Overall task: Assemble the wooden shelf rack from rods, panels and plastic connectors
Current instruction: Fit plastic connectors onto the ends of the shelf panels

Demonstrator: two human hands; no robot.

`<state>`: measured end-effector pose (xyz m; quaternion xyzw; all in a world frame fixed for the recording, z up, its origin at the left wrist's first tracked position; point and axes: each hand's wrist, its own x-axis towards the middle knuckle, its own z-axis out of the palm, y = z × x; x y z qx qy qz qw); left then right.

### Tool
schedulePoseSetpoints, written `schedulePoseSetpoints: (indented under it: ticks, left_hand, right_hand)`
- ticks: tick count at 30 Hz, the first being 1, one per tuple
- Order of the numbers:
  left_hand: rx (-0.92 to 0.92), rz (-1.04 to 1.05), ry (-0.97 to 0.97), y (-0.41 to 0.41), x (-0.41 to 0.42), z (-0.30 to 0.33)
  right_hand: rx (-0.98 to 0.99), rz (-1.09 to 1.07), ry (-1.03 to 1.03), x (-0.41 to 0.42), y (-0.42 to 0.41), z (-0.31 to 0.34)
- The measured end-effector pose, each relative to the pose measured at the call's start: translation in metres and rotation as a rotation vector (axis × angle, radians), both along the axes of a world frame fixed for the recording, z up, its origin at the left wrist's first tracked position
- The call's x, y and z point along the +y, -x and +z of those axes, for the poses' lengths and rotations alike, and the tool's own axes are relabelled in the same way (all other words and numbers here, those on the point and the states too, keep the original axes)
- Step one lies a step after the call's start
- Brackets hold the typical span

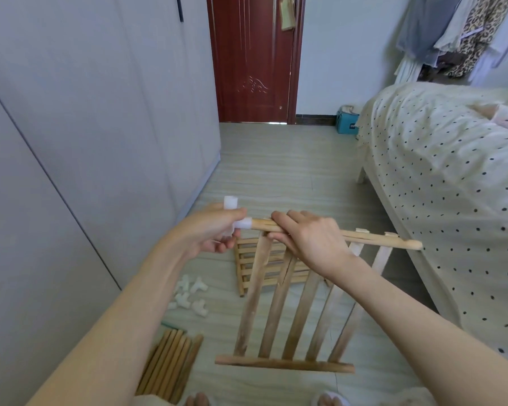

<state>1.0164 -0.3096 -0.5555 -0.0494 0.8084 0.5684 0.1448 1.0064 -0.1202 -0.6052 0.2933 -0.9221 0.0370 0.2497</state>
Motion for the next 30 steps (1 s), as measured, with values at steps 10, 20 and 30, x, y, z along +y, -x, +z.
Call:
schedulePoseSetpoints:
  ticks: [10,20,30]
  left_hand:
    - [0.582,-0.085,0.061,-0.006,-0.007,-0.035]
    - [0.723,-0.194,0.056,-0.001,-0.020,-0.052]
    - [0.023,0.180,-0.483,-0.006,-0.012,-0.033]
  right_hand:
    - [0.168,0.125,0.068,0.002,0.007,0.002]
    - [-0.159,0.118,0.160,-0.002,0.010,0.002]
    - [-0.153,0.192,0.093,-0.004,-0.003,0.011]
